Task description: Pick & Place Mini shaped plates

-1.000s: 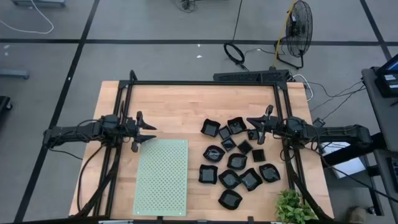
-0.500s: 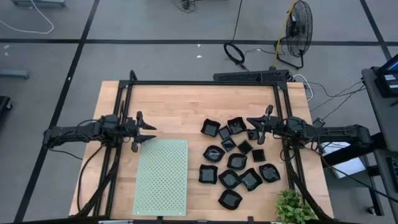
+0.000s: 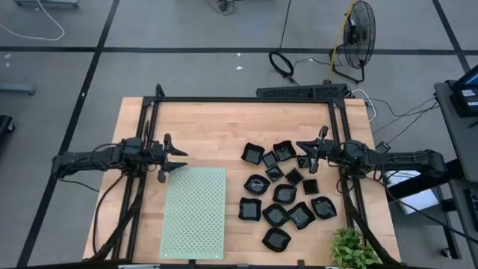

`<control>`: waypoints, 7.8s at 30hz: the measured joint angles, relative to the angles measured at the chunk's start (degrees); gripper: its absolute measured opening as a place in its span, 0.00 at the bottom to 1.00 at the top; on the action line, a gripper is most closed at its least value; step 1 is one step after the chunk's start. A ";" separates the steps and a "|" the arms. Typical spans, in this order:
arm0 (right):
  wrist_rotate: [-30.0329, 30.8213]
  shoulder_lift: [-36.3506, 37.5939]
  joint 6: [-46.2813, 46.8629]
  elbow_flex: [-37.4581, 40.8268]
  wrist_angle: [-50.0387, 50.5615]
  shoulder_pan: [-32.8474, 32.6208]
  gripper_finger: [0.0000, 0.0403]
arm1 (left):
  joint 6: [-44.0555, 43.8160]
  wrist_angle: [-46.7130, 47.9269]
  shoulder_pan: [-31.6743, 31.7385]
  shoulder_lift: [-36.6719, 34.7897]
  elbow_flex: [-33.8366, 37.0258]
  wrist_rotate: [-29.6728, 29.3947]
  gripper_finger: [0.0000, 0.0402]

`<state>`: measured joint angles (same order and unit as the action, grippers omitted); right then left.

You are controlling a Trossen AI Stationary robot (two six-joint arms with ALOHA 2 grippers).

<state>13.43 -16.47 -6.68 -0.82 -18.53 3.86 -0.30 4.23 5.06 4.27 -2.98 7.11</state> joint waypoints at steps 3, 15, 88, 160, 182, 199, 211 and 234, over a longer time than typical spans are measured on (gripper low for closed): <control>-0.01 0.00 0.00 0.00 0.00 0.02 0.01 | 0.00 0.00 -0.01 0.00 0.00 0.02 0.42; -0.01 0.00 0.01 0.01 0.00 0.00 0.01 | 0.00 0.00 0.00 0.00 0.02 0.01 0.42; 10.23 -0.15 19.97 0.02 -0.46 -0.20 0.01 | 0.00 0.00 0.00 0.01 0.01 0.02 0.42; 1.60 -27.50 62.97 -16.51 55.92 0.04 0.38 | 0.00 0.00 -0.01 0.00 0.02 -0.13 0.42; 1.28 -27.33 58.21 -16.37 51.32 0.06 0.01 | 0.00 0.02 -0.02 0.00 0.00 -0.15 0.42; -1.77 -17.79 55.36 -16.37 49.84 0.04 0.00 | 0.00 0.00 -0.01 0.00 0.02 -0.15 0.42; -1.77 -12.14 48.04 -16.39 42.09 0.04 0.00 | 0.00 0.00 -0.02 0.00 0.02 -0.15 0.42; -2.93 -12.89 20.53 -16.42 15.58 0.04 0.00 | 0.00 0.00 0.00 0.00 0.02 -0.15 0.42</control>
<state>10.50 -29.36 13.85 -17.23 -2.96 3.90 -0.30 4.23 5.06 4.27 -2.96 6.96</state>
